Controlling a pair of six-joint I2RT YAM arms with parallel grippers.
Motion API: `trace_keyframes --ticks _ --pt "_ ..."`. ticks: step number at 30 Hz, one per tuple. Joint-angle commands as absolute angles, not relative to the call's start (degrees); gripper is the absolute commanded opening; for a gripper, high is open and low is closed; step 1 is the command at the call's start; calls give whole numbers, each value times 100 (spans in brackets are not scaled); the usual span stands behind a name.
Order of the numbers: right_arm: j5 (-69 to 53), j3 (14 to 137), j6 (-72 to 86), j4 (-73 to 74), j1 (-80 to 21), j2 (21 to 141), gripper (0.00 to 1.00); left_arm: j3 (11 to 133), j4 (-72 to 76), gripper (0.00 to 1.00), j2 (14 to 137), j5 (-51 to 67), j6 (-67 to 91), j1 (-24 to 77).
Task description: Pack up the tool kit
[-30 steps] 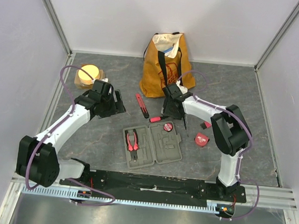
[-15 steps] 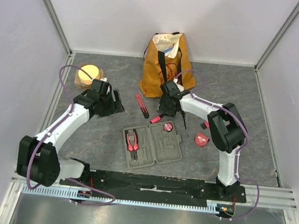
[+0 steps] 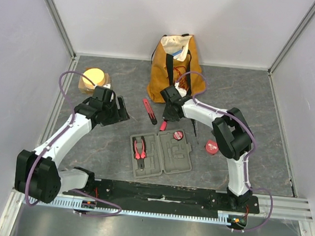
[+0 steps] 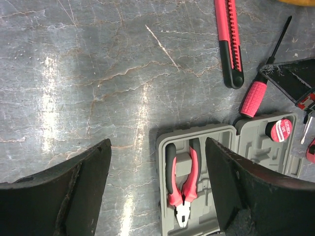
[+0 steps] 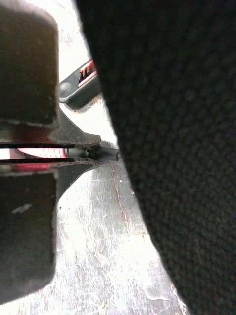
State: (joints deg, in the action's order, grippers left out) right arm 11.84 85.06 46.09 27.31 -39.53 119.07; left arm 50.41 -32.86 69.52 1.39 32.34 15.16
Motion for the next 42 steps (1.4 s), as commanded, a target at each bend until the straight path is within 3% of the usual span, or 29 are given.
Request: trace_keyframes --ticks 1,12,21,26,42 --pt "1248 8718 4658 2989 -4008 11919 0 4966 -3305 82 6671 26 3059 1485" --pt "906 8298 4755 2470 -3999 10750 0 4729 -3349 82 6363 18 3138 1485" --pt "-456 7340 4159 2259 -4270 10038 0 4518 -3296 81 6196 237 3190 1485" --pt "-396 7006 3227 2636 -4772 9862 0 4421 -3270 81 6135 448 3208 1485" --pt "-527 6811 2979 2962 -5265 9931 0 4210 -3024 76 6196 852 3261 1485"
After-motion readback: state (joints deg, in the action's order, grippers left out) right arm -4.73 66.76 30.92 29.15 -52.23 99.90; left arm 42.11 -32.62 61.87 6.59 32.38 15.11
